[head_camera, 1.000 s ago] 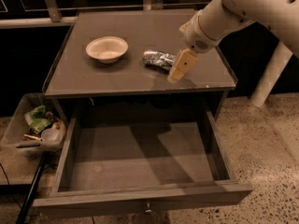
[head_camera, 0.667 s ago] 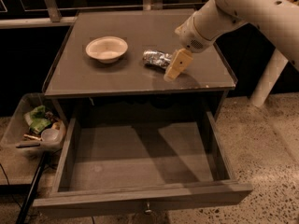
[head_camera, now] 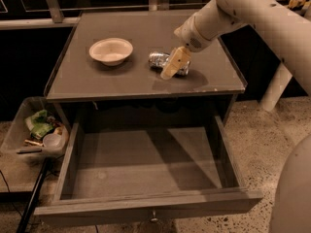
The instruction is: Place redbull can into top drawer
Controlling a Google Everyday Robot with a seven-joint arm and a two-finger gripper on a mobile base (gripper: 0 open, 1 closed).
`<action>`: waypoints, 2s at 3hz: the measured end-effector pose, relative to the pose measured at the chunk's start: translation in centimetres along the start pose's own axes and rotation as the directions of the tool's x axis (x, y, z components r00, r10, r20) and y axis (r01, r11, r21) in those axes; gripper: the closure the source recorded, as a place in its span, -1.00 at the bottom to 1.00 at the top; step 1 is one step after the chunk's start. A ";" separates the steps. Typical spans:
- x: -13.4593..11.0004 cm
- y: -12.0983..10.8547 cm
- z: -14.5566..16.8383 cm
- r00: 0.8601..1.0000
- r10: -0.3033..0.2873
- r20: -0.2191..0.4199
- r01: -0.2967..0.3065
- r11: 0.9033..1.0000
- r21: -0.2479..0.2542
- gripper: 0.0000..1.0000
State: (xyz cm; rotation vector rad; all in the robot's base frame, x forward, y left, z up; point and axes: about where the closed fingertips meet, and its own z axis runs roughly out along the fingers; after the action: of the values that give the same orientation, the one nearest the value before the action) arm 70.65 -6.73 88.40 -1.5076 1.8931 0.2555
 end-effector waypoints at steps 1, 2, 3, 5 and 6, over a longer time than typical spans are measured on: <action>0.5 -0.3 1.1 0.999 0.041 0.015 -0.041 0.999 -0.014 -1.00; 3.8 0.3 1.6 0.993 0.116 -0.003 -0.116 0.993 -0.004 -1.00; 3.9 0.3 1.7 0.993 0.117 -0.004 -0.117 0.993 -0.005 -1.00; 3.9 0.3 1.7 0.993 0.117 -0.004 -0.117 0.993 -0.005 -0.22; 3.9 0.3 1.7 0.993 0.117 -0.004 -0.117 0.993 -0.005 0.25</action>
Offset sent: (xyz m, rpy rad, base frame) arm -0.0004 -0.0295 -0.0369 0.0544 0.0741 -0.1054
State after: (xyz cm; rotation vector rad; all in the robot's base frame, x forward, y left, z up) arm 70.70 -8.74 84.65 -1.4030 1.9881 0.3111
